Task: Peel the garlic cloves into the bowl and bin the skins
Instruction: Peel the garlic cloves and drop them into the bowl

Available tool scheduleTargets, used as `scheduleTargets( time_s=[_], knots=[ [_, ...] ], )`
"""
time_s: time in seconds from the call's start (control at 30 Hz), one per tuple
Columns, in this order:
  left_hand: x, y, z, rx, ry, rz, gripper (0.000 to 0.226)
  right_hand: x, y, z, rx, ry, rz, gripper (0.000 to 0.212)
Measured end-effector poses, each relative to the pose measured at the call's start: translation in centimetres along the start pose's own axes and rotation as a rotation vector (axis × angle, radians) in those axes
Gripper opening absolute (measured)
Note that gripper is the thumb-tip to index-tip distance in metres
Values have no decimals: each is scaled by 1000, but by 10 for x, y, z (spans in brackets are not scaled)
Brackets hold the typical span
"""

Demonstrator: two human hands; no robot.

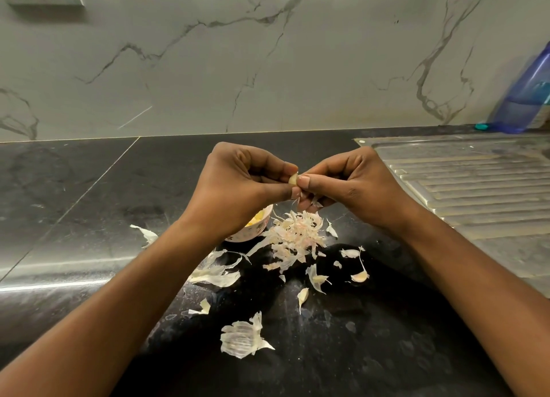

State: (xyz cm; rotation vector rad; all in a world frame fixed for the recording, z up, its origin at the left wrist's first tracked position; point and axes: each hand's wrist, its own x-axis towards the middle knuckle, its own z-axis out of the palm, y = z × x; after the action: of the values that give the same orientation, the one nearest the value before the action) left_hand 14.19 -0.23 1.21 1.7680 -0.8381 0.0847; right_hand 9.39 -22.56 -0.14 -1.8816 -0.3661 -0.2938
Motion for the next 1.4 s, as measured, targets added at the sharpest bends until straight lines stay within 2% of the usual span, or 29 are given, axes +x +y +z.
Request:
scheduleTargets(
  time_s=[0.13, 0.57, 0.73, 0.93, 1.07, 1.3, 1.4],
  knots=[
    [0, 1, -1, 5, 2, -8, 27, 0, -2, -1, -5, -23, 3, 26],
    [-1, 3, 0, 29, -20, -15, 28, -1, -5, 1, -5, -17, 24, 24],
    [-2, 3, 2, 25, -34, -15, 26, -2, -3, 5, -33, 28, 14, 15],
    [-1, 3, 1, 19, -13, -13, 28, -2, -5, 4, -19, 29, 22, 29],
    [-1, 4, 2, 30, -24, -14, 29, -3, -5, 3, -21, 12, 31, 29],
    [-2, 4, 1, 6, -27, -25, 29, -2, -4, 2, -16, 10, 9, 25],
    [-2, 5, 1, -21, -20, -33, 28, -2, -3, 2, -18, 25, -3, 9]
  ],
)
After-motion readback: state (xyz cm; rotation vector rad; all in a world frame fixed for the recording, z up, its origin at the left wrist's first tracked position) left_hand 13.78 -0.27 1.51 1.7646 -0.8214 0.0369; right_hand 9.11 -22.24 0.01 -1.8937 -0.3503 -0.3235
